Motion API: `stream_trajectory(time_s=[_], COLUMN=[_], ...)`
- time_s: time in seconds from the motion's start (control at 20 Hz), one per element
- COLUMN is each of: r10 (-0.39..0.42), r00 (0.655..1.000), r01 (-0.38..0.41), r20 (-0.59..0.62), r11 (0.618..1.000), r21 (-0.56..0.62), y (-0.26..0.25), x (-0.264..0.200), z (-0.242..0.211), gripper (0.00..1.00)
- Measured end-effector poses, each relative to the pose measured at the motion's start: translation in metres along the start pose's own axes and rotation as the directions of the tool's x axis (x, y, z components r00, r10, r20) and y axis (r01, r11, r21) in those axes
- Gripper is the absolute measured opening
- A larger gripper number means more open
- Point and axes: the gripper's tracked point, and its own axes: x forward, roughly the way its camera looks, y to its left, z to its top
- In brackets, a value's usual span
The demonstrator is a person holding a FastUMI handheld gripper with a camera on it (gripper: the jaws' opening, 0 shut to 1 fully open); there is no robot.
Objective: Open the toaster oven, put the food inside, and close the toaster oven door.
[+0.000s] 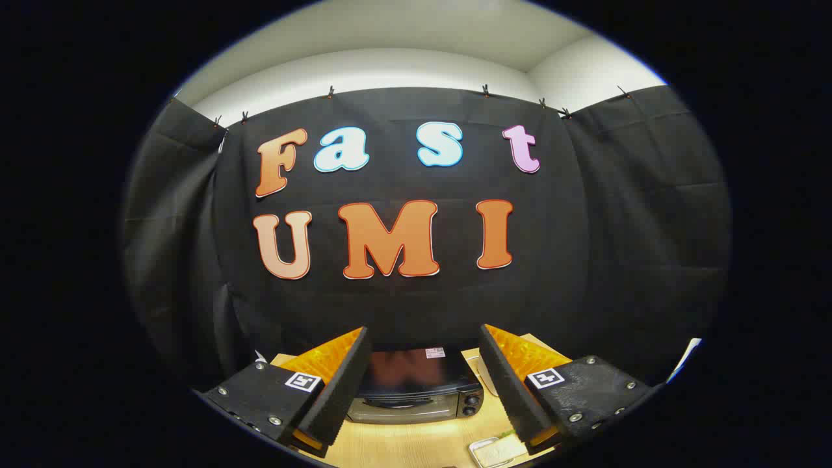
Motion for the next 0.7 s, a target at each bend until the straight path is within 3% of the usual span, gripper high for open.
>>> stream_trajectory(time_s=[0.15, 0.7], r10=[0.031, 0.020], r00=[0.999, 1.000], r01=[-0.031, -0.020], r20=[-0.017, 0.010], r11=[0.999, 1.000], r21=[0.020, 0.023], y=[0.011, 0.012], x=[0.002, 0.000], z=[-0.005, 0.000], gripper=[0.99, 0.99])
